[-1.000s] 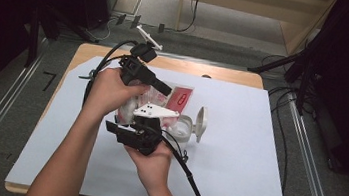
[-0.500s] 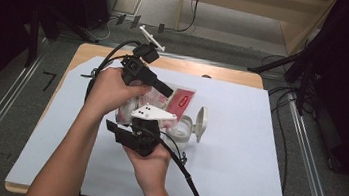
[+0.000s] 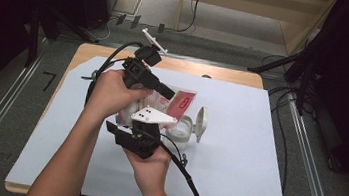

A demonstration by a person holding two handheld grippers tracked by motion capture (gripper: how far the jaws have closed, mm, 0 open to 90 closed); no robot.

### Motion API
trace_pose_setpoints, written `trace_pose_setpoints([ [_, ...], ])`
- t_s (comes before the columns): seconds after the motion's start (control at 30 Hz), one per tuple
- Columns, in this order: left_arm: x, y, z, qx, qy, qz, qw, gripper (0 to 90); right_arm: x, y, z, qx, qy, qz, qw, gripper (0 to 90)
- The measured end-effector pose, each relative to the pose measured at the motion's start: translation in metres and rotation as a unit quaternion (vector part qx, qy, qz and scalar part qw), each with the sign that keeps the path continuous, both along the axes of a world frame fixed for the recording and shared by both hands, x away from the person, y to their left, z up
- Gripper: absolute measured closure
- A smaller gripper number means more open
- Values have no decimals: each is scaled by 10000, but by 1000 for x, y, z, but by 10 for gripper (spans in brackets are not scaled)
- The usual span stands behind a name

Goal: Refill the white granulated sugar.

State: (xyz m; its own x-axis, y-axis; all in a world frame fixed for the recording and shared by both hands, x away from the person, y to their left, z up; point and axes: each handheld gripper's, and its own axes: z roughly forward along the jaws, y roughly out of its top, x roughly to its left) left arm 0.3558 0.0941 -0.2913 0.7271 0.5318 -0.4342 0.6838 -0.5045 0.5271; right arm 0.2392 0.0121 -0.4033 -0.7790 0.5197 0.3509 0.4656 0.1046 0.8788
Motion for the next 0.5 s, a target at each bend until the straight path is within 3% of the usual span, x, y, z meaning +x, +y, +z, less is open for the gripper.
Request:
trace_pose_setpoints([
  [0.5,-8,5,-2,-107,-77,143,9998,820,-4,0,-2,-80,-87,100,9999,646],
])
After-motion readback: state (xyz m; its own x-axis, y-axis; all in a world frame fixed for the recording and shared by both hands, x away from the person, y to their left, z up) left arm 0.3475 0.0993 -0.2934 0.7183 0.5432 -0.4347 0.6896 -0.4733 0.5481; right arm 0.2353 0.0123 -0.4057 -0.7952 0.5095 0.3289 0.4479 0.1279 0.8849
